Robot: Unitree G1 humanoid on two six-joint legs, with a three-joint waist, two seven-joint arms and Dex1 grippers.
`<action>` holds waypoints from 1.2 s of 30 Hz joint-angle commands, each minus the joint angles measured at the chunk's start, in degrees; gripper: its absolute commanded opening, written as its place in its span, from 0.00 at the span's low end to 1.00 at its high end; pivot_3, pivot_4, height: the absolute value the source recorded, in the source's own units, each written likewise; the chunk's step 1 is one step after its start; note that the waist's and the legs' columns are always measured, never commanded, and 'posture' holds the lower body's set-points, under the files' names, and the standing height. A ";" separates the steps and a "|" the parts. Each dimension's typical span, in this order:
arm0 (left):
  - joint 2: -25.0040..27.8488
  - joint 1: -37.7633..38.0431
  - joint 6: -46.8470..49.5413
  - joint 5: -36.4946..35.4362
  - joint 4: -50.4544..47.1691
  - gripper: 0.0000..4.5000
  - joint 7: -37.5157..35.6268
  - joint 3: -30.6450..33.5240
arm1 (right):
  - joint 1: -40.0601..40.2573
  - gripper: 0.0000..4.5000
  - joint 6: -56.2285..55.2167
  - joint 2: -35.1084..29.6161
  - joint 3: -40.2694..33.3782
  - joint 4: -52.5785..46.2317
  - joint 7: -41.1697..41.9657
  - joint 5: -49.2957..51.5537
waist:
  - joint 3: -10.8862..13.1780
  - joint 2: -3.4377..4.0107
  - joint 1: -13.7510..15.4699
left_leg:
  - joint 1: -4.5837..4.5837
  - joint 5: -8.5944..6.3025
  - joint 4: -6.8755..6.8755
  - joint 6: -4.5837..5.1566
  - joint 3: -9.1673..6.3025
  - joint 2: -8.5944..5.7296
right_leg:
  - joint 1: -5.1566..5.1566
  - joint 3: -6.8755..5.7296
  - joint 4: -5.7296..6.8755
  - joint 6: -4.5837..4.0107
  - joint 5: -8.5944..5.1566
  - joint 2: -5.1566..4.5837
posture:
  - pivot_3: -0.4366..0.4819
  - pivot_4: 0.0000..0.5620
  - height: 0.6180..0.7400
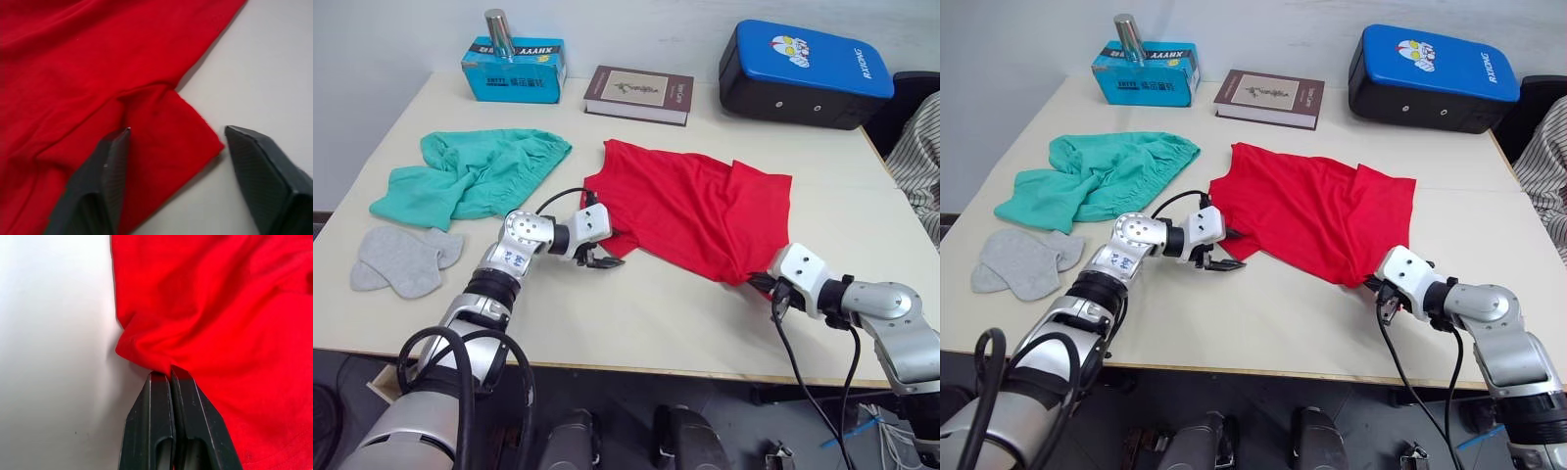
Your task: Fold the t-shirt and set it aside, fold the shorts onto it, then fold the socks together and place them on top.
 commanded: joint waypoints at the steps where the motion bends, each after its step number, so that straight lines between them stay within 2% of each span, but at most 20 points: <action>1: -0.02 -1.58 -0.83 4.49 6.90 0.44 6.36 -1.31 | -0.60 0.00 0.27 0.28 -0.95 -2.46 -0.56 0.97 | 0.00 0.00 -0.06 | 0.01 0.00 0.00 0.00 0.00 0.00 | 0.00 0.01 -0.01 0.00 0.00 -0.01 | 0.48 0.27 1.00; 4: 0.25 -2.22 -2.76 5.65 9.97 0.23 9.20 -1.35 | -0.60 0.00 0.40 0.36 -1.33 -2.95 -1.04 1.13 | -0.01 -0.01 -0.22 | 0.05 0.00 0.01 0.01 0.00 0.01 | 0.02 0.03 -0.01 0.00 0.00 -0.13 | 0.48 0.27 1.00; 7: 1.01 -2.37 -5.10 4.37 10.21 0.03 7.70 0.01 | -0.30 0.00 0.47 0.06 -1.99 -3.16 -1.31 1.35 | -0.02 -0.02 -0.67 | 0.08 0.00 0.00 0.00 0.00 0.02 | 0.03 0.03 0.02 0.00 0.00 -0.20 | 0.48 0.27 1.00; 8: 1.39 -2.34 -5.96 3.94 9.87 0.00 6.94 0.42 | -0.05 0.00 0.44 -0.10 -2.17 -3.16 -1.39 1.39 | -0.01 -0.02 -0.87 | 0.08 0.01 0.00 0.00 0.00 0.03 | 0.02 0.03 0.02 0.00 0.00 -0.20 | 0.48 0.27 1.00; 14: 4.93 1.40 -7.17 -1.12 0.54 0.00 -2.85 3.23 | 2.09 0.00 0.06 -1.03 -3.69 -4.18 -1.28 2.01 | -0.01 -0.02 -1.22 | 0.02 0.02 -0.08 -0.05 0.05 0.08 | -0.10 0.05 0.08 -0.01 -0.01 -0.12 | 0.48 0.27 1.00; 17: 8.80 9.84 0.12 -6.84 -16.55 0.00 -11.09 4.40 | 4.49 0.00 -0.87 -1.92 -5.41 -5.42 0.51 3.47 | -0.01 -0.01 -1.04 | -0.05 0.03 -0.07 -0.05 0.04 0.07 | -0.11 0.03 0.10 -0.01 -0.01 -0.08 | 0.48 0.27 1.00; 20: 12.91 19.48 12.08 -11.15 -36.22 0.00 -13.75 5.18 | 7.85 0.00 -1.67 -3.18 -6.76 -6.85 2.11 4.00 | -0.01 -0.01 -1.01 | -0.09 0.01 -0.08 -0.04 0.01 0.08 | -0.10 0.07 0.06 -0.01 -0.01 -0.15 | 0.48 0.27 1.00; 24: 16.08 29.97 29.62 -15.60 -57.46 0.00 -10.81 6.69 | 13.02 0.00 -0.46 -4.80 -8.32 -10.05 4.99 6.36 | -0.01 -0.01 -0.72 | -0.07 -0.01 -0.03 -0.01 -0.11 0.05 | 0.01 0.25 0.06 0.00 -0.01 -0.22 | 0.48 0.27 1.00; 28: 18.32 38.23 44.68 -18.95 -72.52 0.00 -6.47 7.63 | 19.81 0.00 3.54 -9.08 -8.46 -14.80 11.69 10.08 | -0.01 -0.01 -0.78 | 0.00 -0.04 -0.03 0.04 -0.20 0.04 | 0.14 0.41 -0.07 0.03 -0.03 -0.28 | 0.48 0.27 1.00; 32: 19.80 42.89 56.79 -23.05 -82.51 0.00 -3.01 8.12 | 25.45 0.00 8.30 -14.94 -8.23 -17.62 17.51 12.60 | -0.01 -0.01 -0.76 | 0.03 -0.07 -0.06 0.03 -0.26 0.06 | 0.15 0.42 -0.10 0.02 -0.09 -0.29 | 0.48 0.27 1.00; 36: 21.00 44.53 66.46 -27.73 -86.48 0.00 -0.60 9.79 | 27.41 0.00 10.72 -18.20 -8.37 -17.92 20.33 13.88 | -0.01 -0.01 -0.71 | 0.06 -0.09 -0.05 0.02 -0.31 0.05 | 0.17 0.41 -0.08 0.00 -0.11 -0.32 | 0.48 0.27 1.00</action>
